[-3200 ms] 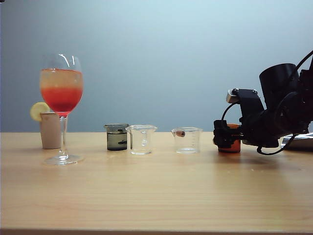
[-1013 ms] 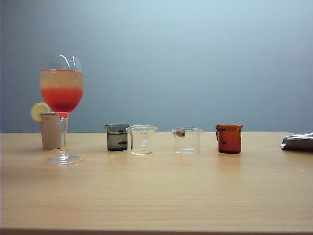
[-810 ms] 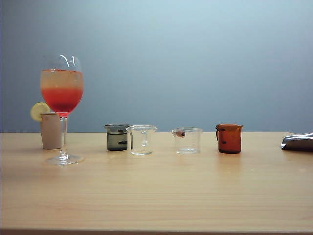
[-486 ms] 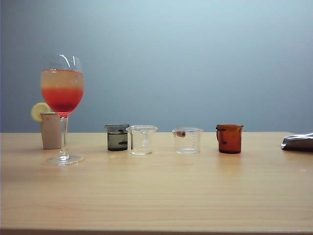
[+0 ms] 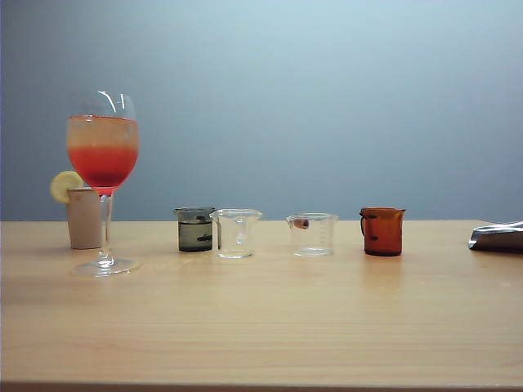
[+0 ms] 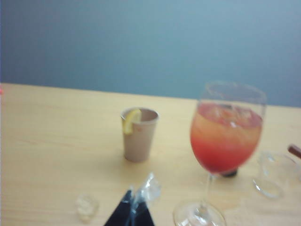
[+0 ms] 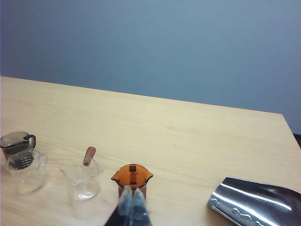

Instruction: Pick up the fourth measuring cup from the left, pour the grenadine inside into the goblet, and finally put the measuring cup back in its original place.

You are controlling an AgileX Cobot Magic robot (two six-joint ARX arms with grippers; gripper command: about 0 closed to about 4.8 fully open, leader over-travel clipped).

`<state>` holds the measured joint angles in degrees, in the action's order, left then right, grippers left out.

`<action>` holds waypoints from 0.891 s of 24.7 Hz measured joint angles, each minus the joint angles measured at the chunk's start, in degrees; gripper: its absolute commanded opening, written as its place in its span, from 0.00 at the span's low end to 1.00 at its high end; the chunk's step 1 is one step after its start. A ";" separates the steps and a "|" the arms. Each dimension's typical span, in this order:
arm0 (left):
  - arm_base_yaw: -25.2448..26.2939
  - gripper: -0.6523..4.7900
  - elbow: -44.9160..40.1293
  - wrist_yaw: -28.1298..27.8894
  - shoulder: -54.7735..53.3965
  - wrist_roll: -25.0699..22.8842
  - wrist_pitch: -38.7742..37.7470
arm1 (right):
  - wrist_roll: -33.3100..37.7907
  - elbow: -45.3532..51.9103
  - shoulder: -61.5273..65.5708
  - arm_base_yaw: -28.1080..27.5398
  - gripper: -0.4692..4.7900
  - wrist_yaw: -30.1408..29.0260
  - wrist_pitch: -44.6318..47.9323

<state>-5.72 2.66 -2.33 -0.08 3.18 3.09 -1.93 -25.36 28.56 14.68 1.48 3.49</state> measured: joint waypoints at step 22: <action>-1.68 0.11 -2.25 -1.36 -0.04 -4.26 0.94 | 0.00 0.00 0.00 -0.02 0.09 0.00 -1.62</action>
<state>-7.40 0.40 -3.68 -0.12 -1.08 4.03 -1.93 -25.36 28.56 14.66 1.48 1.87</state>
